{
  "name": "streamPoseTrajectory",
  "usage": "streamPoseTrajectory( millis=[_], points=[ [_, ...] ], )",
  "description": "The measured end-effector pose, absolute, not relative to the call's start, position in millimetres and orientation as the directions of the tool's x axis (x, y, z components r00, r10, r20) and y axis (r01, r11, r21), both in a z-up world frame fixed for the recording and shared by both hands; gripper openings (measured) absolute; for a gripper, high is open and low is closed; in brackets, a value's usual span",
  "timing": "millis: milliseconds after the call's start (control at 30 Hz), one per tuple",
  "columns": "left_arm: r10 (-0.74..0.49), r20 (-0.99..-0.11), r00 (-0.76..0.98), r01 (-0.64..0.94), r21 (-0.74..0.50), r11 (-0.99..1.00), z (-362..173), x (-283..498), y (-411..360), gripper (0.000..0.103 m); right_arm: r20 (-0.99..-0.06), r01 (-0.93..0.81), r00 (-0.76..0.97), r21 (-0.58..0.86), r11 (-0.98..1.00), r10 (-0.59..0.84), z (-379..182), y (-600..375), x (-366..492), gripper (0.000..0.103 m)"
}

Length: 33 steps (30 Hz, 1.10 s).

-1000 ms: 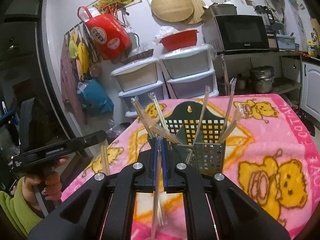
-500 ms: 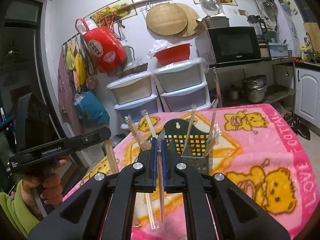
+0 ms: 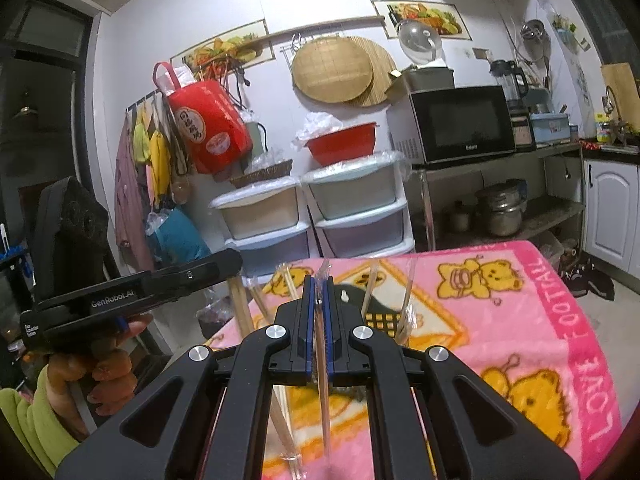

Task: Organize utensils
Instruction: 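Lift the left tool's chopstick upright over the caddy while the right tool lifts its own, then lower the left tool's chopstick into the caddy while the right tool lowers and opens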

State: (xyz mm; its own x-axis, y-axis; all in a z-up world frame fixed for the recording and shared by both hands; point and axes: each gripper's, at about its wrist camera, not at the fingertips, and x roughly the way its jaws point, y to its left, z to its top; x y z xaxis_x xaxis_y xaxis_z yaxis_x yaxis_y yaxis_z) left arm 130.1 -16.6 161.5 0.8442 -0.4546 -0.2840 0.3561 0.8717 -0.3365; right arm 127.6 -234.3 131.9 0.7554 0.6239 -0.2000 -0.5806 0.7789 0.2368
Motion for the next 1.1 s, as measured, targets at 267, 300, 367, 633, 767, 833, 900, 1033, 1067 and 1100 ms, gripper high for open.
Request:
streamPoseTrajectory(
  millis=[267,300,367,633,767,833,900,1033,1067,1100],
  points=[
    [-0.456,-0.253,0.853,0.377,-0.303,0.875,183.1,140.3,-26.8,0.002,-0.161,-0.586,0.767,0.220,0.780,0.622,151.7,-233.4,133.2,0.004],
    [-0.453,-0.251,0.856,0.376,-0.301,0.877,184.2,141.0,-26.8,0.002,-0.158,-0.587,0.767,0.220,0.779,0.622,153.6,-233.4,134.2,0.004],
    [-0.448,-0.246,0.859,0.373,-0.298,0.879,186.9,143.8,-26.4,0.002,-0.154,-0.591,0.765,0.219,0.777,0.625,157.9,-232.6,137.5,0.004],
    [-0.408,-0.200,0.891,0.344,-0.291,0.893,208.6,157.1,-18.5,0.002,-0.122,-0.594,0.772,0.212,0.776,0.624,176.9,-227.6,152.0,0.004],
    [-0.387,-0.172,0.906,0.332,-0.278,0.901,222.9,164.2,-17.7,0.002,-0.104,-0.594,0.775,0.218,0.774,0.624,188.6,-225.9,163.1,0.004],
    [-0.372,-0.161,0.914,0.323,-0.266,0.908,229.6,168.0,-18.7,0.002,-0.096,-0.590,0.780,0.216,0.778,0.619,193.9,-225.4,169.8,0.004],
    [-0.360,-0.159,0.919,0.313,-0.257,0.914,233.9,173.0,-20.1,0.002,-0.102,-0.581,0.786,0.214,0.786,0.609,197.4,-223.8,177.1,0.004],
    [-0.326,-0.159,0.932,0.287,-0.228,0.931,237.5,184.1,-24.4,0.002,-0.109,-0.571,0.792,0.216,0.792,0.601,200.0,-221.0,193.2,0.004],
    [-0.319,-0.158,0.934,0.282,-0.220,0.934,237.4,186.0,-25.1,0.002,-0.110,-0.571,0.792,0.214,0.793,0.600,199.8,-220.4,196.1,0.004],
    [-0.308,-0.157,0.938,0.274,-0.208,0.939,237.5,188.6,-26.7,0.002,-0.111,-0.565,0.796,0.218,0.796,0.596,199.3,-219.8,200.4,0.004]
  ],
)
